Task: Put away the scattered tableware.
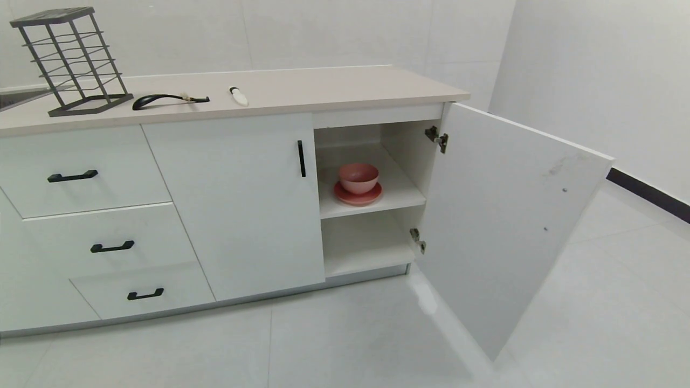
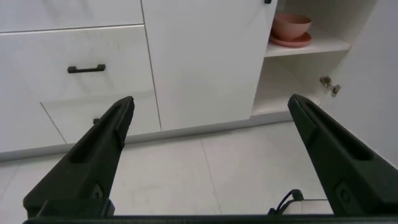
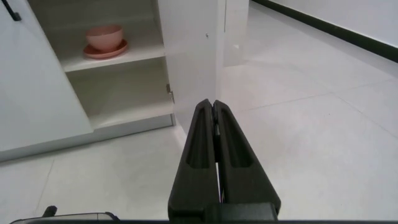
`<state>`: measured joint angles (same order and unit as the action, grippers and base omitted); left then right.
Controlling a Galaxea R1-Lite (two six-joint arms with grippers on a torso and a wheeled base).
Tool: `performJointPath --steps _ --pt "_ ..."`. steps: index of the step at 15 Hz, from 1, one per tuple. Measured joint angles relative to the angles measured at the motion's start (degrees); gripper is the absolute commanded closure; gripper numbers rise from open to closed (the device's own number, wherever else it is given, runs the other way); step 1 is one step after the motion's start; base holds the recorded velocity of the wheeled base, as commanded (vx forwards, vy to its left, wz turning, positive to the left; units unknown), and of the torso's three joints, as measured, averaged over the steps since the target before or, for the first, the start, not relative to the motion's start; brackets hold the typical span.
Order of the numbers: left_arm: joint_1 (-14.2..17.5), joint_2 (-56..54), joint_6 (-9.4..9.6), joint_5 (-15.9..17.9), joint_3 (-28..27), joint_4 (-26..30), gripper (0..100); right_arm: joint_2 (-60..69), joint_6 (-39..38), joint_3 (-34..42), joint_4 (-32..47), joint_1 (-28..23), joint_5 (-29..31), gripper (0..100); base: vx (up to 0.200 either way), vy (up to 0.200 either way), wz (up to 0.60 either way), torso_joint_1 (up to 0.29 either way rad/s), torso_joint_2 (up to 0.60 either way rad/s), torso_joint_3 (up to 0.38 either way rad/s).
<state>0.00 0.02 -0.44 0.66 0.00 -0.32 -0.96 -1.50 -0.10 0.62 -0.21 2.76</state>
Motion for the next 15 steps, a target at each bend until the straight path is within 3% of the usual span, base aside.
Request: performJointPath --steps 2,10,15 --pt "-0.05 0.0 -0.4 -0.15 0.0 0.07 0 -0.02 0.02 0.0 -0.05 -0.09 -0.07 100 0.1 0.0 0.0 -0.001 0.0 0.004" --pt "0.0 0.0 -0.51 -0.2 0.0 0.1 0 -0.05 0.02 0.0 -0.02 -0.06 -0.02 100 0.2 -0.2 0.0 0.004 0.0 0.002" --pt "-0.02 0.0 -0.56 -0.22 0.0 0.1 0 -0.09 0.0 0.0 -0.02 -0.06 -0.02 100 0.0 -0.2 0.0 0.006 0.0 0.001"
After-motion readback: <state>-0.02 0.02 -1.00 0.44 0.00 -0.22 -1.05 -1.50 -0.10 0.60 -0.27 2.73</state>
